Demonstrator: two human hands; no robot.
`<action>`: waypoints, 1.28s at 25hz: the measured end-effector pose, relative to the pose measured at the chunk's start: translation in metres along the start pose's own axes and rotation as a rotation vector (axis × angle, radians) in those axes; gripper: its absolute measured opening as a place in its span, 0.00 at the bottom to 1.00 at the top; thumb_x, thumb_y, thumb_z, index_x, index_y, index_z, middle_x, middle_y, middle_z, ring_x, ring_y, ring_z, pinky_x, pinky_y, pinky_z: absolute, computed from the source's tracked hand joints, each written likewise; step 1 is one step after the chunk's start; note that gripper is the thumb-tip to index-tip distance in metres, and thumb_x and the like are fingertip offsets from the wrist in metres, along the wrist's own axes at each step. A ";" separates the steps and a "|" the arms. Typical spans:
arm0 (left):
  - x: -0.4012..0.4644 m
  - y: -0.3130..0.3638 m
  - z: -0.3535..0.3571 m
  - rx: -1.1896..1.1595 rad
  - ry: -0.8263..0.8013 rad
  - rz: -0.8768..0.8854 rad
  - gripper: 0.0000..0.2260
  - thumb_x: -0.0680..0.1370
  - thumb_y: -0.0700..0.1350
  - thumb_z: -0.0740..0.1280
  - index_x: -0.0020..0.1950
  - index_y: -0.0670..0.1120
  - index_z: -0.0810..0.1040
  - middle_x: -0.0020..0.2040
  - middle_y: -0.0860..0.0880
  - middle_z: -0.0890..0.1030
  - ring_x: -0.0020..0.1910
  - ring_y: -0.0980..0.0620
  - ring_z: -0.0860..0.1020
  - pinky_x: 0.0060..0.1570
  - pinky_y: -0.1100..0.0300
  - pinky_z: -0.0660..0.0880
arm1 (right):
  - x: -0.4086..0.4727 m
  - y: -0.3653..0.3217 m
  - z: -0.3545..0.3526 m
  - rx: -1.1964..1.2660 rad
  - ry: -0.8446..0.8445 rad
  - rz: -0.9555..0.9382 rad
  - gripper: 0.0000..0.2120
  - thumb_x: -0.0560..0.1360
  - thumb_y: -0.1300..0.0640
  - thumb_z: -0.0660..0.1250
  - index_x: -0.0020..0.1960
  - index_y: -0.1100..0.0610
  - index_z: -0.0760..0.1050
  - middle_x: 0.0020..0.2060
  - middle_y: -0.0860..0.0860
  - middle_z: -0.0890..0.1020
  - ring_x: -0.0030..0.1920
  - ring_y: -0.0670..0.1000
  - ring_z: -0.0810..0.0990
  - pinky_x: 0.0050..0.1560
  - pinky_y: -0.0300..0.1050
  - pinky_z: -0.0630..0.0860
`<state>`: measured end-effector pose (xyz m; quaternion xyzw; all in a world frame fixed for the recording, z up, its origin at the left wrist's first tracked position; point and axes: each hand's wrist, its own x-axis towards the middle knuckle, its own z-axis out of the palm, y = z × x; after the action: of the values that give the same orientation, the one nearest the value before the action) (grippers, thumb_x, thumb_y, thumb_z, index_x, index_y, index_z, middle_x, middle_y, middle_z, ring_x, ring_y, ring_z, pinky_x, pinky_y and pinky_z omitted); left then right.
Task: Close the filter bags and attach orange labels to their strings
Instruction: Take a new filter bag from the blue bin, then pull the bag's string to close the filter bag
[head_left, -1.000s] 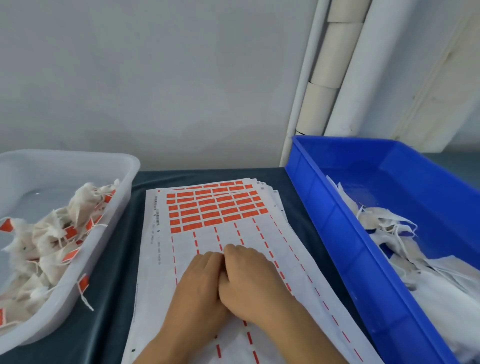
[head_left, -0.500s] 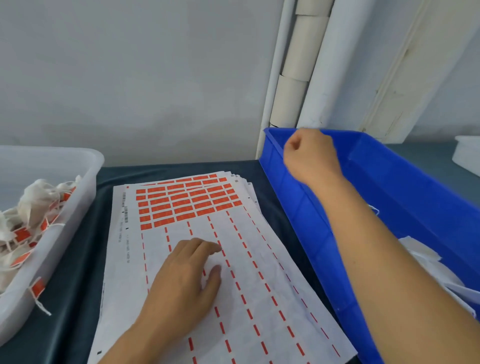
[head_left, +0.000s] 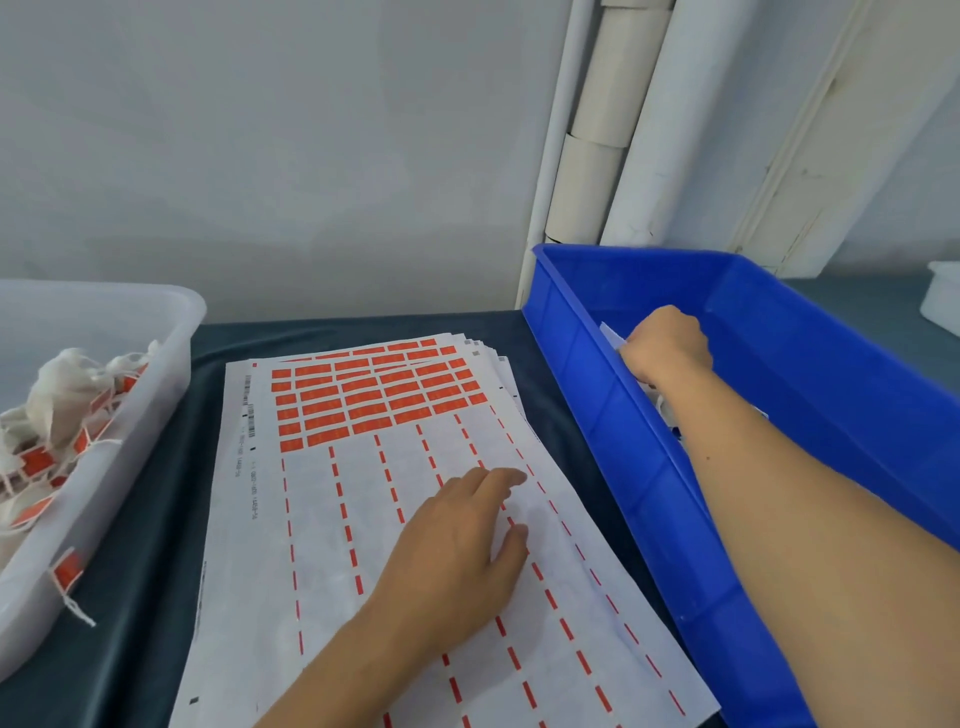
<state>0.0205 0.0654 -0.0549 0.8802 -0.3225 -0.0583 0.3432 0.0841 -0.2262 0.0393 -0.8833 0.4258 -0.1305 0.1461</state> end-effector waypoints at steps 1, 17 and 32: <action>0.000 -0.001 0.000 -0.002 0.002 -0.003 0.20 0.82 0.61 0.62 0.73 0.70 0.60 0.74 0.65 0.70 0.70 0.61 0.73 0.70 0.56 0.74 | -0.001 -0.002 0.000 0.003 0.057 -0.011 0.04 0.79 0.59 0.71 0.49 0.60 0.78 0.44 0.55 0.80 0.42 0.57 0.79 0.39 0.50 0.78; -0.011 -0.050 -0.076 -0.294 0.417 -0.182 0.33 0.77 0.69 0.64 0.79 0.67 0.55 0.72 0.67 0.70 0.65 0.66 0.73 0.61 0.67 0.70 | -0.119 -0.117 -0.012 0.541 -0.152 -0.800 0.06 0.81 0.54 0.71 0.49 0.46 0.85 0.40 0.40 0.85 0.39 0.39 0.81 0.44 0.38 0.76; -0.015 -0.094 -0.083 -0.677 0.475 -0.330 0.04 0.83 0.49 0.69 0.53 0.53 0.83 0.53 0.61 0.86 0.55 0.59 0.84 0.53 0.54 0.85 | -0.214 -0.095 0.121 1.012 -0.327 -0.498 0.09 0.74 0.40 0.69 0.50 0.40 0.84 0.43 0.34 0.85 0.45 0.40 0.85 0.40 0.28 0.80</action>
<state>0.0852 0.1744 -0.0539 0.7469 -0.0529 -0.0108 0.6628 0.0660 0.0179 -0.0601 -0.7859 0.0624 -0.2100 0.5783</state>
